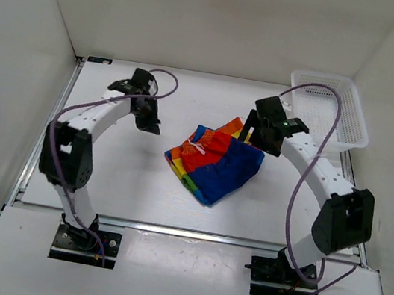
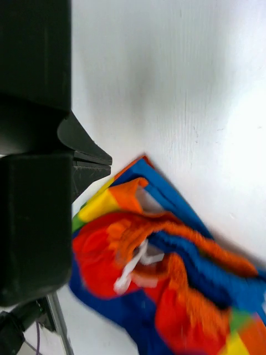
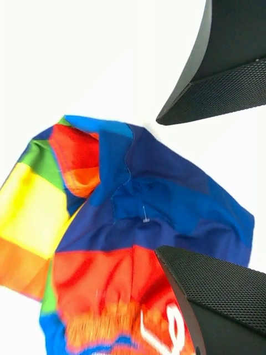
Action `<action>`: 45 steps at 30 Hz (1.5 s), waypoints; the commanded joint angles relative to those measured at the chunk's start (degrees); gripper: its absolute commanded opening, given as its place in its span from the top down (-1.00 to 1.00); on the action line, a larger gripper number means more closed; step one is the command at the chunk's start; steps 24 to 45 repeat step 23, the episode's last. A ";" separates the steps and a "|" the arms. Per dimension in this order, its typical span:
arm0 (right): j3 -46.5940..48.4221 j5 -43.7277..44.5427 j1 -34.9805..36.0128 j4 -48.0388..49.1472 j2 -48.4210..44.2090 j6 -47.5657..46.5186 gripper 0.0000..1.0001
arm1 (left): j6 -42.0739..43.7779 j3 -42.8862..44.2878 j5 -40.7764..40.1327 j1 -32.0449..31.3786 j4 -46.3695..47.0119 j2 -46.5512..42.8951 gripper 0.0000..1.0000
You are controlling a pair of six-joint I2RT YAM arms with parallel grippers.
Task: Fold and stack the shorts
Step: Fold the shorts
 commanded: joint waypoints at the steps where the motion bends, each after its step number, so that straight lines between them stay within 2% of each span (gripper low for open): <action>1: -2.27 -1.80 -0.65 -0.44 -4.80 -1.36 -0.86 | 0.61 -0.24 -3.02 2.85 -1.77 -11.33 0.79; 4: -6.22 -0.40 -1.71 -0.45 -10.69 -1.36 -0.96 | 1.84 -1.29 -6.08 4.78 -4.05 -18.97 0.79; 7: -10.44 1.62 -3.90 -0.45 -16.93 -1.36 -0.99 | 2.37 -2.96 -8.47 6.54 -4.94 -26.79 0.58; 9: -12.20 2.86 -4.52 -0.45 -20.71 -1.88 -0.99 | 2.37 -4.45 -8.47 7.25 -6.25 -32.14 0.29; 10: -13.52 2.86 -4.52 -1.06 -21.68 -1.89 -0.99 | 2.89 -4.98 -8.47 7.77 -6.26 -33.83 0.23; 13: -14.06 2.86 -4.52 -3.96 -23.45 -1.89 -0.99 | 2.20 -7.00 -9.34 7.78 -8.01 -39.02 -0.57; 16: -15.20 4.09 -4.52 -6.43 -25.90 0.22 -0.99 | 0.36 -8.68 -10.66 7.78 -9.15 -42.97 -0.98; 22: -17.75 6.72 -5.04 -7.65 -33.55 -0.30 -0.99 | -1.67 -9.47 -12.42 7.78 -11.70 -47.28 -0.98; 45: -17.75 6.73 -5.05 -8.35 -33.56 -0.31 -0.99 | -2.46 -9.47 -13.12 7.78 -12.40 -47.90 -0.98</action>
